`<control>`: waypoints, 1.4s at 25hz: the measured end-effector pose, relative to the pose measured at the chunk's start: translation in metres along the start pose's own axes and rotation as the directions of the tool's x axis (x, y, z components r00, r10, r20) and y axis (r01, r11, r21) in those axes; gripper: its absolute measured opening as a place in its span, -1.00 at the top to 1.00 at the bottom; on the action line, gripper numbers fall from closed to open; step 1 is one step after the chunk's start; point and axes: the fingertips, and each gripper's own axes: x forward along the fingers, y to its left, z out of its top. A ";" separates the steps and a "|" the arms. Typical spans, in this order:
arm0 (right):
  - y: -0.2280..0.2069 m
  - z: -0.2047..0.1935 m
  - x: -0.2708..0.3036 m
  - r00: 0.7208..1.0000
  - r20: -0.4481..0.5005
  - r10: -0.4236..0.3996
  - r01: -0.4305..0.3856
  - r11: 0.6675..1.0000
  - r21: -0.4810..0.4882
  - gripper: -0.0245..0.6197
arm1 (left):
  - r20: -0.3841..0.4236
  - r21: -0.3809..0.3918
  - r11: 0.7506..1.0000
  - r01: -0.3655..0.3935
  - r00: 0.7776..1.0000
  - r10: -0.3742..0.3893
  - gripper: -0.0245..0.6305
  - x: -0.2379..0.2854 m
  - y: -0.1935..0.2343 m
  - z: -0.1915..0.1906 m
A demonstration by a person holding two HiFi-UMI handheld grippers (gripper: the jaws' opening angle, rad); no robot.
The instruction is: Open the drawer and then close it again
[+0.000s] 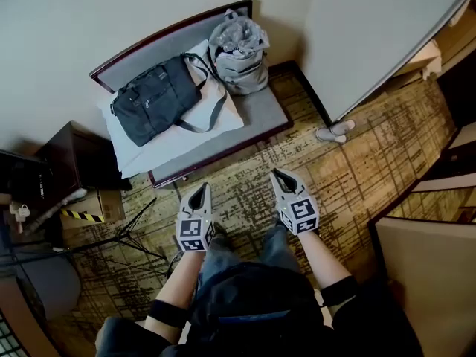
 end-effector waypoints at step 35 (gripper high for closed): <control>-0.032 -0.011 -0.045 0.993 0.008 -0.114 0.113 0.992 0.051 0.85 | -0.036 -0.102 0.985 0.137 0.989 -0.141 0.91 0.014 -0.047 0.000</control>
